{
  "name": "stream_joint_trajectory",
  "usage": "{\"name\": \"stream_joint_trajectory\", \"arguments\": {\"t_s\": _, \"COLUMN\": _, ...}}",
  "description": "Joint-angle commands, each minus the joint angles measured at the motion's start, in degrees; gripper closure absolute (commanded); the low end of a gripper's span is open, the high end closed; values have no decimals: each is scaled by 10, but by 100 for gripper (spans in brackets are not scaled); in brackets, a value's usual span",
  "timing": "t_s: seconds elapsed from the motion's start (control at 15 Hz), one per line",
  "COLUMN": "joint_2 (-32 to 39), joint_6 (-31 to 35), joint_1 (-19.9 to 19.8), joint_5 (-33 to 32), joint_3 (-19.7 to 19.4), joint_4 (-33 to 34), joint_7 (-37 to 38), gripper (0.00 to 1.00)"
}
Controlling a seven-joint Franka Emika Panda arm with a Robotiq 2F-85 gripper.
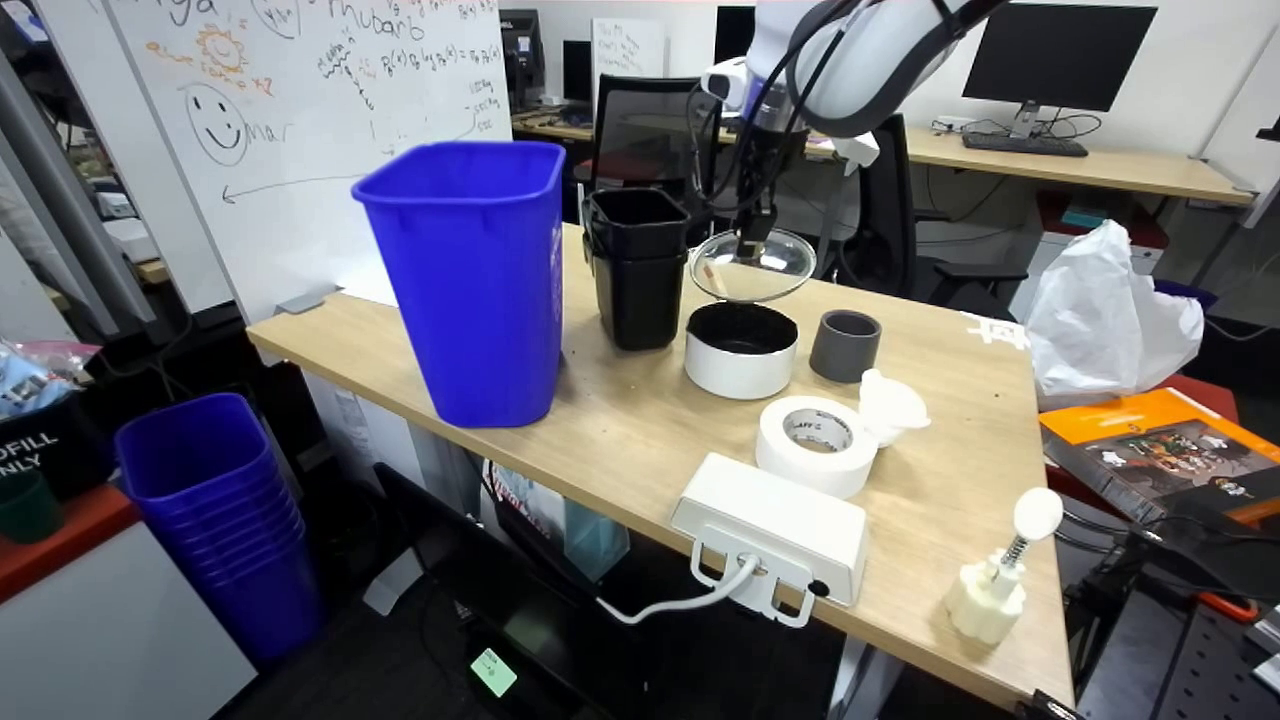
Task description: Pick up the lid and put it on the pot
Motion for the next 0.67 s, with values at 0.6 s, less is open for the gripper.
{"name": "stream_joint_trajectory", "arguments": {"t_s": 0.6, "joint_2": -29, "joint_6": 23, "joint_1": -10, "joint_5": 3, "joint_3": 4, "joint_4": -77, "joint_7": 100, "gripper": 83}}
